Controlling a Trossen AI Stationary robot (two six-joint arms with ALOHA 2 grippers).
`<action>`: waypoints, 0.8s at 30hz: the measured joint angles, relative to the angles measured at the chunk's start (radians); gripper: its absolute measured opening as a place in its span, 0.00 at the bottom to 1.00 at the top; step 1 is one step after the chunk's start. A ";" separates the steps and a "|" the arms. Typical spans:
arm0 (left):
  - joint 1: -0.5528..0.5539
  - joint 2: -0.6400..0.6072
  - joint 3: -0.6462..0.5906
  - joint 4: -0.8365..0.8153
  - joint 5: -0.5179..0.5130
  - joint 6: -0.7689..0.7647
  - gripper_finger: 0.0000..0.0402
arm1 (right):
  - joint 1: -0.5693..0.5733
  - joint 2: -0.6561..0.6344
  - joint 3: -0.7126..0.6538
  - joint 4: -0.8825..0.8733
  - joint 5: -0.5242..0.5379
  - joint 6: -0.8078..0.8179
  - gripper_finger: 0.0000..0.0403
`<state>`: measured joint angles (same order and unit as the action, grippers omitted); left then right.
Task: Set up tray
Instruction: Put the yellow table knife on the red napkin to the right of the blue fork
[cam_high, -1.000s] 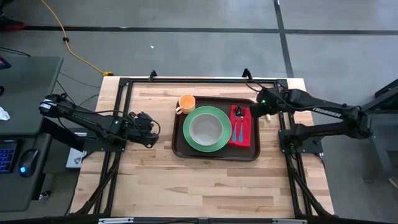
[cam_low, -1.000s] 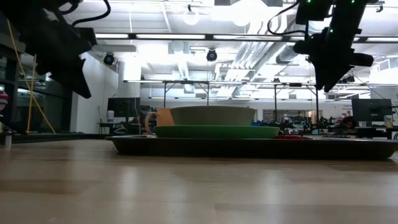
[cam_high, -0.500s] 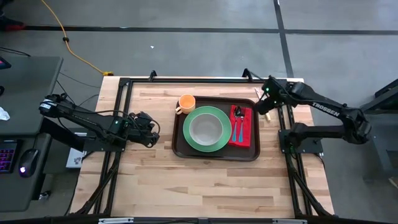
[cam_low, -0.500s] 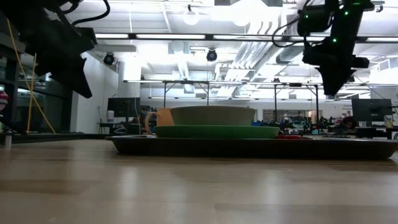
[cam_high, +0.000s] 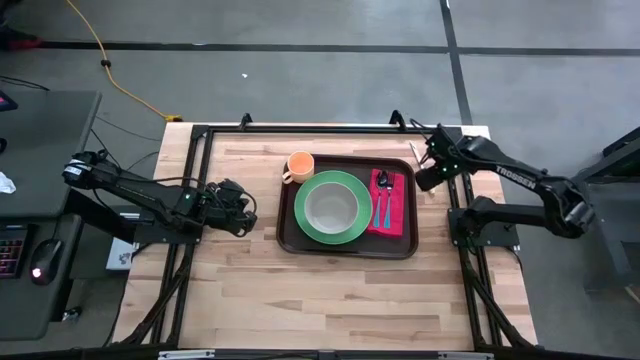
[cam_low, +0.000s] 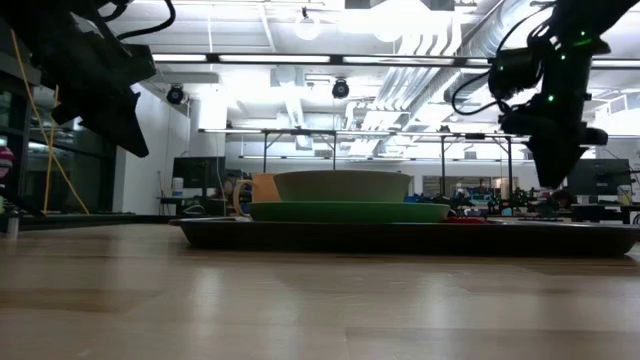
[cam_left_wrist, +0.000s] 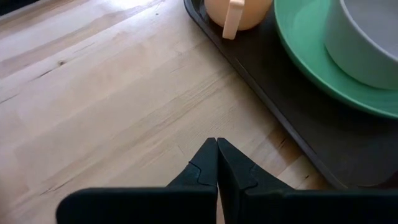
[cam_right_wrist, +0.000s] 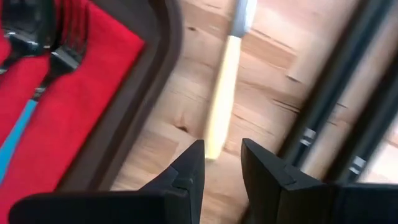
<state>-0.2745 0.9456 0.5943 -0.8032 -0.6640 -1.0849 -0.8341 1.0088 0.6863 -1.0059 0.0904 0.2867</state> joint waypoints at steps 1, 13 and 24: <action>0.000 0.000 0.000 0.000 0.000 0.000 0.08 | 0.000 0.000 -0.013 0.023 -0.013 -0.005 0.21; 0.000 0.000 0.000 0.000 0.001 -0.049 0.08 | 0.000 0.150 -0.050 0.139 -0.044 -0.005 0.21; 0.000 0.000 0.000 0.000 0.002 -0.049 0.08 | 0.000 0.311 -0.050 0.211 -0.012 0.009 0.21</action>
<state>-0.2748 0.9459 0.5945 -0.8036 -0.6617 -1.1339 -0.8337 1.3200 0.6365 -0.7945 0.0782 0.2953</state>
